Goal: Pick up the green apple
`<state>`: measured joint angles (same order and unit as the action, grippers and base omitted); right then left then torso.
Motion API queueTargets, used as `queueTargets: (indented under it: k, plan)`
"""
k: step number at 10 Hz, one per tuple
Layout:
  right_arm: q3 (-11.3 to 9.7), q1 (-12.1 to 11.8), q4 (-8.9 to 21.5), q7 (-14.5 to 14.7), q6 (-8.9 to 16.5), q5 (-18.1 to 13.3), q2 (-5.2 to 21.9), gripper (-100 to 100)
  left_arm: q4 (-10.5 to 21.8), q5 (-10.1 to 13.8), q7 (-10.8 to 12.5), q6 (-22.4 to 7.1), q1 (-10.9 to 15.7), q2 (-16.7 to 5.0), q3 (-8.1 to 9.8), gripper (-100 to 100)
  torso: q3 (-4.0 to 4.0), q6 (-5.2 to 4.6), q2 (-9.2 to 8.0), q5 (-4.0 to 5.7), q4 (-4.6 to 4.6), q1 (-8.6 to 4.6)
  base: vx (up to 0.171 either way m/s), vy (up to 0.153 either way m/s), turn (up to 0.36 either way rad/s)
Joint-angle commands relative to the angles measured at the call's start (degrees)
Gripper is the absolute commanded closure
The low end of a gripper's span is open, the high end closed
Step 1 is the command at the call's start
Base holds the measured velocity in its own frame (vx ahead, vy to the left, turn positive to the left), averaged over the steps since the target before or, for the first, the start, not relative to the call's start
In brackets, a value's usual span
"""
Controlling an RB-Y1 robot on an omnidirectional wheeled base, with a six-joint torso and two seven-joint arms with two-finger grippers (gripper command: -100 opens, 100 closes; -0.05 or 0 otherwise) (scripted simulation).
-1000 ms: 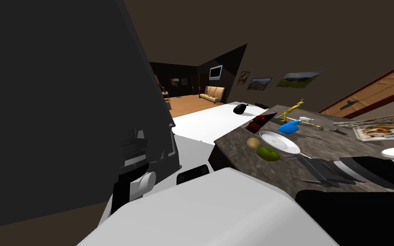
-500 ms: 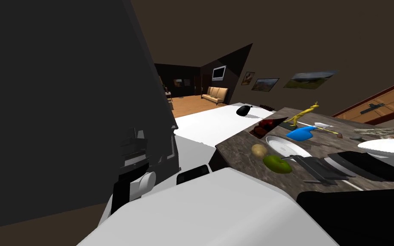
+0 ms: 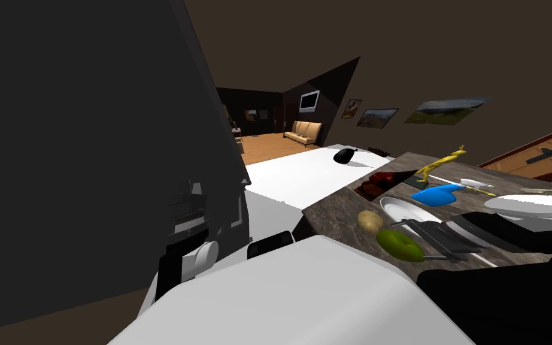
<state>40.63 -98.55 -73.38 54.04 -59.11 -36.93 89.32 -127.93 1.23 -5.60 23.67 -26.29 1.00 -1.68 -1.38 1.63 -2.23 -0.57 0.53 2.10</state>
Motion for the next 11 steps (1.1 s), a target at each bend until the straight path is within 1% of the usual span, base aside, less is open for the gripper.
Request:
queueTargets:
  k: [1, 4, 5, 6, 8, 10, 11]
  plan:
    - [-1.8, -0.5, -2.4, -1.0, 2.8, 0.5, 0.3, -100, 0.0, 0.0, 0.0, 0.0, 0.0, 0.0, 0.0, 0, 0.0, 0.0, 0.0, 0.0, 0.0, 0.0, 0.034, -0.116, 0.057]
    - [-4.3, -1.6, -6.7, -2.7, 7.1, 1.2, 0.8, -100, 0.0, 0.0, 0.0, 0.0, 0.0, 0.0, -0.01, 0, 0.14, 0.32, 0.3, 0.82, 0.04, -0.88, 0.014, -0.088, 0.058]
    - [-5.2, -1.9, -8.1, -3.3, 8.6, 1.4, 1.0, -100, 0.0, 0.0, 0.0, 0.0, 0.0, 0.0, -0.01, 0, 0.17, 0.42, 0.36, 1.01, 0.06, -1.06, -0.03, -0.024, 0.099]
    - [-6.0, -2.3, -9.4, -3.8, 10.0, 1.6, 1.1, -100, 0.0, 0.0, 0.0, 0.0, 0.0, 0.0, -0.09, 0, 0.15, 0.6, 0.38, 1.5, 0.12, -1.0, -0.022, -0.021, 0.073]
    - [-6.0, -2.3, -9.5, -3.8, 10.0, 1.6, 1.1, -100, 0.0, -0.1, 0.0, 0.0, 0.1, -0.1, -0.34, 0, 0.1, 0.89, 0.35, 2.2, 0.19, -0.89, -0.008, -0.007, 0.025]
    - [-7.7, -3.0, -12.3, -5.0, 12.9, 2.0, 1.4, -100, 0.0, -0.1, 0.0, 0.0, 0.1, -0.1, -0.45, 0, 0.1, 1.0, 0.42, 2.71, 0.27, -0.76, -0.016, -0.016, 0.052]
    - [-7.7, -3.0, -12.3, -5.0, 12.9, 2.0, 1.4, -100, 0.0, -0.1, 0.1, 0.0, 0.2, -0.1, -0.52, 0, 0.06, 1.11, 0.38, 3.11, 0.32, -0.73, -0.01, -0.01, 0.034]
